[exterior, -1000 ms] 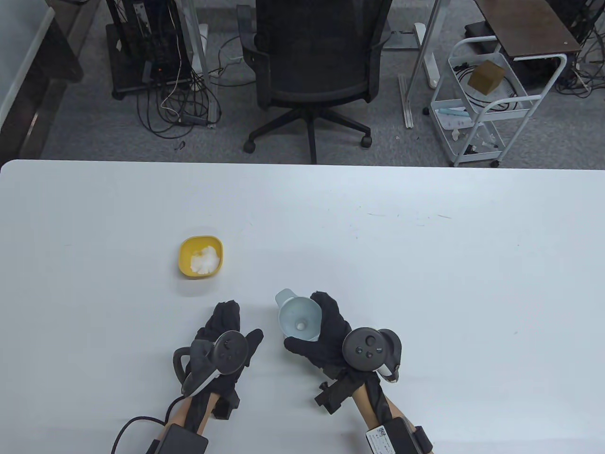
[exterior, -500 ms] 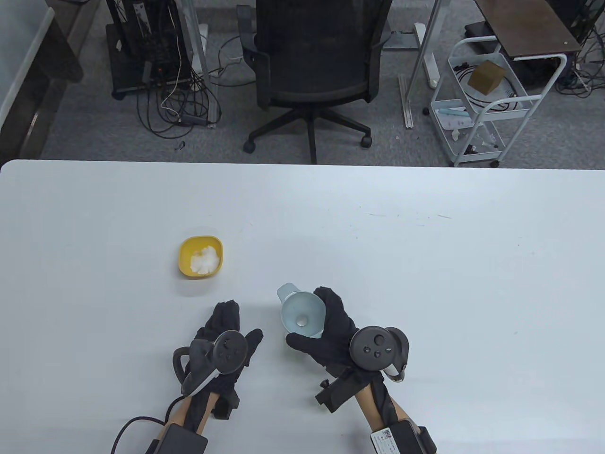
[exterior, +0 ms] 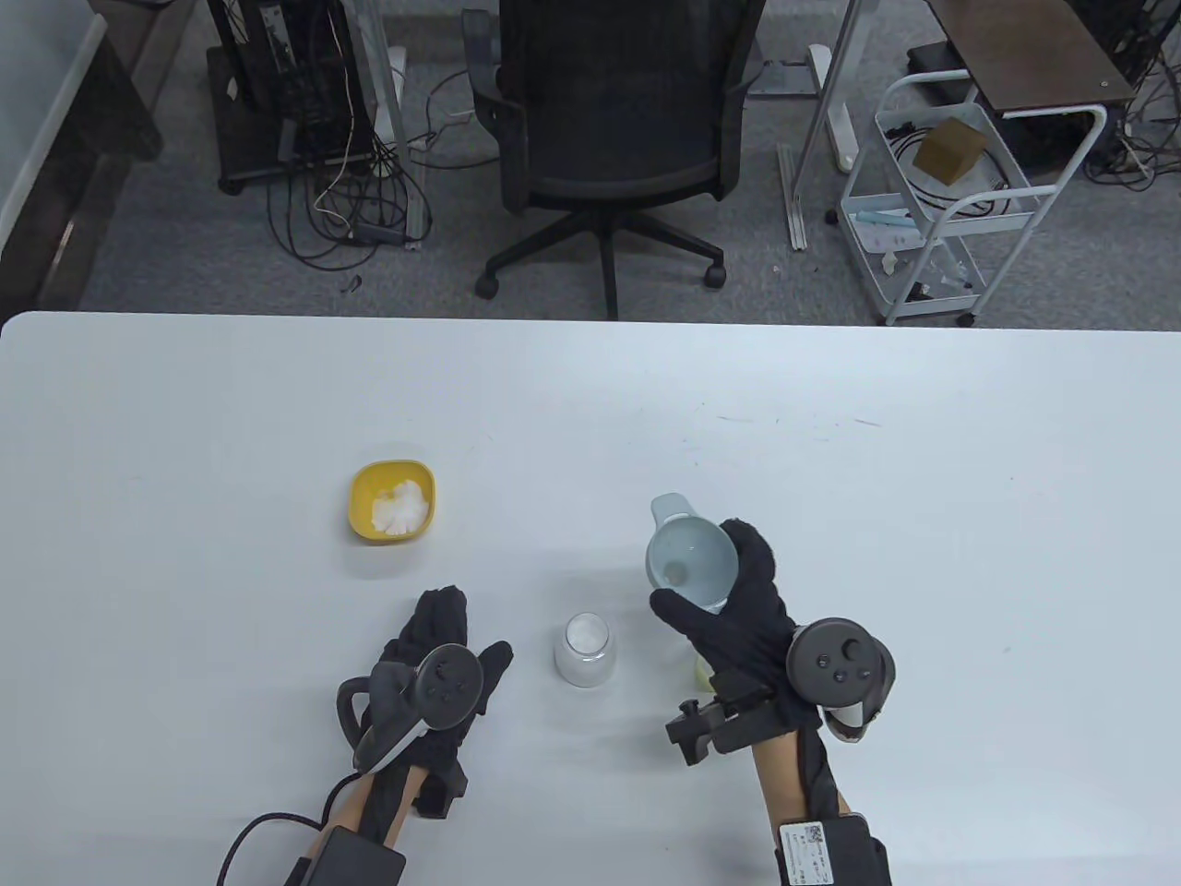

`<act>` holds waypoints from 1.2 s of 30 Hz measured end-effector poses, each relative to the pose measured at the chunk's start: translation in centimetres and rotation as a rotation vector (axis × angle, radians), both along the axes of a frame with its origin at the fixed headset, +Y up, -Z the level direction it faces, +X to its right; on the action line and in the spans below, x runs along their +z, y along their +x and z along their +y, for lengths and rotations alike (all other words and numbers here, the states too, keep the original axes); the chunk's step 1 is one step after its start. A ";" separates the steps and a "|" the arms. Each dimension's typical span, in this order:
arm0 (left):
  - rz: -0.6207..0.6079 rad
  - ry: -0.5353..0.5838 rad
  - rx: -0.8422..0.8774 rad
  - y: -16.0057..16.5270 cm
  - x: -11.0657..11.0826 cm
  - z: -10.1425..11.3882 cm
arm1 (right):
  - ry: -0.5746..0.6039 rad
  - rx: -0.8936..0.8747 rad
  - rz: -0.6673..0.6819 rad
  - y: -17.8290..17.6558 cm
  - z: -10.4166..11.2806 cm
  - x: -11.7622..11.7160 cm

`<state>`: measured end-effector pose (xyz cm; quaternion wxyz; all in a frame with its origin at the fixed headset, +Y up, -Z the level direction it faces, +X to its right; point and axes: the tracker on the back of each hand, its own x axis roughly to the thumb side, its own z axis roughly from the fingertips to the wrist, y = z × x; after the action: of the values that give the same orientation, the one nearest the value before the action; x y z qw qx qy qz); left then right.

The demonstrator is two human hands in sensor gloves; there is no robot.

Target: Unscrew the press dispenser and pour salt into it

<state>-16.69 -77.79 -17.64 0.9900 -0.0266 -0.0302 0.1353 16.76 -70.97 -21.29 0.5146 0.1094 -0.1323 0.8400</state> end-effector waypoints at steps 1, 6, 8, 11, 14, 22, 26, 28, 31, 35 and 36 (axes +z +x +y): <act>0.000 0.000 0.000 0.0 0.0 0.0 | -0.007 -0.011 -0.027 0.7 -0.1 -0.1; 0.000 0.000 0.000 0.0 0.0 0.0 | -0.055 0.038 -0.206 4.9 -0.7 -0.4; -0.001 0.000 -0.002 0.0 0.0 0.0 | -0.071 0.093 -0.276 6.4 -1.1 -0.4; 0.000 -0.002 -0.001 0.0 0.0 0.0 | -0.114 0.189 -0.373 8.4 -1.6 -0.3; 0.001 -0.003 0.000 0.0 0.0 0.0 | -0.162 0.292 -0.449 10.1 -2.1 -0.2; 0.002 -0.008 -0.002 -0.1 0.0 -0.1 | -0.285 0.657 -0.563 11.2 -3.7 -0.5; 0.007 -0.008 0.003 -0.2 0.0 -0.1 | -0.358 0.820 -0.534 10.4 -4.8 -1.0; 0.009 -0.010 0.006 -0.2 0.0 -0.1 | -0.359 0.900 -0.529 10.0 -5.2 -1.1; 0.009 -0.011 0.006 -0.2 0.0 -0.1 | -0.384 1.008 -0.502 9.4 -5.7 -1.2; 0.004 -0.011 0.002 -0.2 0.0 -0.1 | -0.392 1.051 -0.501 9.1 -6.0 -1.2; 0.004 -0.011 0.003 -0.2 0.0 -0.1 | -0.399 1.031 -0.497 9.1 -5.8 -1.2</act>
<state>-16.90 -77.90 -17.65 0.9897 -0.0316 -0.0274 0.1368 25.90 -76.79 -22.49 0.0056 -0.1386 -0.0187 0.9902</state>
